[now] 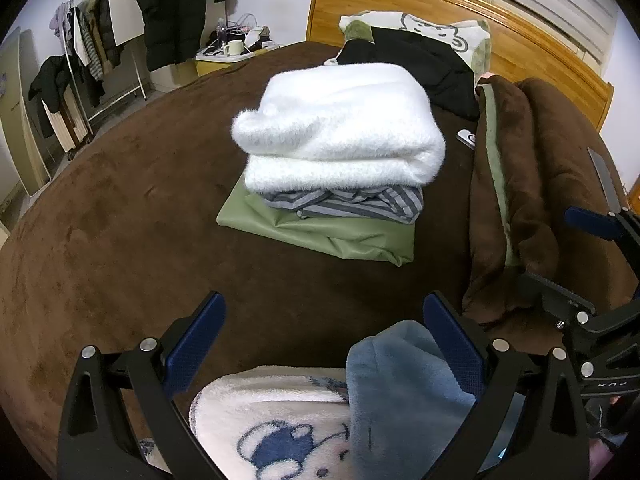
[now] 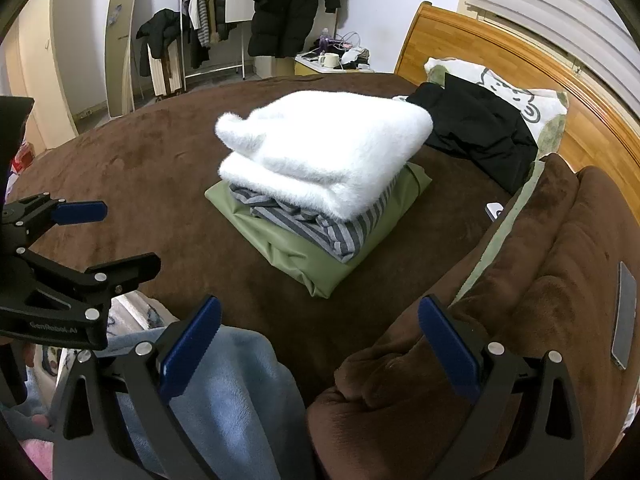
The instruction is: Fold large clothes
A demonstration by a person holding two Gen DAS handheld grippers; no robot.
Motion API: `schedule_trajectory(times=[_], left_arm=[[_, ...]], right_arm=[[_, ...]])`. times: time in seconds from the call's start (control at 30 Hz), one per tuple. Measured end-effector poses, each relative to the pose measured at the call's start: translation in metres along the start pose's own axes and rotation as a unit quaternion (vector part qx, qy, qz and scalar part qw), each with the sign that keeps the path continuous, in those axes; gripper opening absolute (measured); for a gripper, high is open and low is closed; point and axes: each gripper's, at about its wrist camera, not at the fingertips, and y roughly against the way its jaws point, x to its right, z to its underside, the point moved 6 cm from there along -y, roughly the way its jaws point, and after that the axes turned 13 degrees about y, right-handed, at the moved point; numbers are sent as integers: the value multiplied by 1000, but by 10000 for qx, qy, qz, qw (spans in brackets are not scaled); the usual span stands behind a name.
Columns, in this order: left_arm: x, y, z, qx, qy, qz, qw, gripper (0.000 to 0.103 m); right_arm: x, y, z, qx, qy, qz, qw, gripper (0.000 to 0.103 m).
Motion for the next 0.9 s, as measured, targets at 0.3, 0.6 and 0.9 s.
schedule_trajectory(times=[0.3,0.6,0.9], left_arm=[[7,-2,2,22,-200,-113,9997,96],[5,1,-1,90,-139,-100,9998,96],[4,1,-2,124,-137,-150,9997,96]], right_arm=[[-3,-8,-1,-18,48,-35,10000,97],[-3,-10,-2,-24,57,-36,10000,97],[-3,-11,-4,-26,80,-41,10000,97]])
